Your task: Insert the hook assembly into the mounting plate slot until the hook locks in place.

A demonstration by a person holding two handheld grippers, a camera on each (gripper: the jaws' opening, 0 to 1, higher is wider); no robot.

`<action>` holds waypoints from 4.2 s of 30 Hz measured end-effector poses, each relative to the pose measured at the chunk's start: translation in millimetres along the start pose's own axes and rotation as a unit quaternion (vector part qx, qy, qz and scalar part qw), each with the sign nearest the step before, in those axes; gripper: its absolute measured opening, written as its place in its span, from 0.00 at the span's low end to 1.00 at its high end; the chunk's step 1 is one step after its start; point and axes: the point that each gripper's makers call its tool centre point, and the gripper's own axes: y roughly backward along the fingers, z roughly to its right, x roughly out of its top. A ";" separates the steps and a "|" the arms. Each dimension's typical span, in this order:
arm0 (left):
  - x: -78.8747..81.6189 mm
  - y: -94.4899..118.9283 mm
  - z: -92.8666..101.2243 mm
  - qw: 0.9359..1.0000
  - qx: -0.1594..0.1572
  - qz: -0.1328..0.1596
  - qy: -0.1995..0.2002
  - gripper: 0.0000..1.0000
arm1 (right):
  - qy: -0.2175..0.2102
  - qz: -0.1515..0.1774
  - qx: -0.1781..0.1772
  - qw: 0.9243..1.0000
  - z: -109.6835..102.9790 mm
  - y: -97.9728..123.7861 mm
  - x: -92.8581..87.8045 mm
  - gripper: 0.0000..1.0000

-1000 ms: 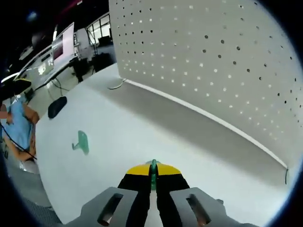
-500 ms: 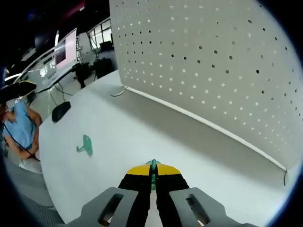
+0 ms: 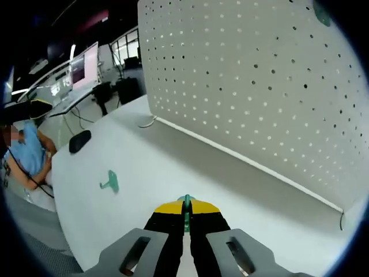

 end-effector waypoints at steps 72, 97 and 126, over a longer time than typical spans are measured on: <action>-10.8 1.6 59.6 0.998 -0.057 -0.011 0.012 0.64 | 0.009 0.222 0.030 0.974 -93.2 179.5 77.7 0.00; -6.9 4.0 69.4 0.995 -0.091 -0.001 0.037 0.43 | 0.015 0.240 0.054 0.969 -120.1 182.7 85.1 0.00; -7.0 9.1 83.9 0.985 -0.144 -0.006 0.098 0.03 | 0.032 0.241 0.074 0.967 -138.2 181.5 85.0 0.00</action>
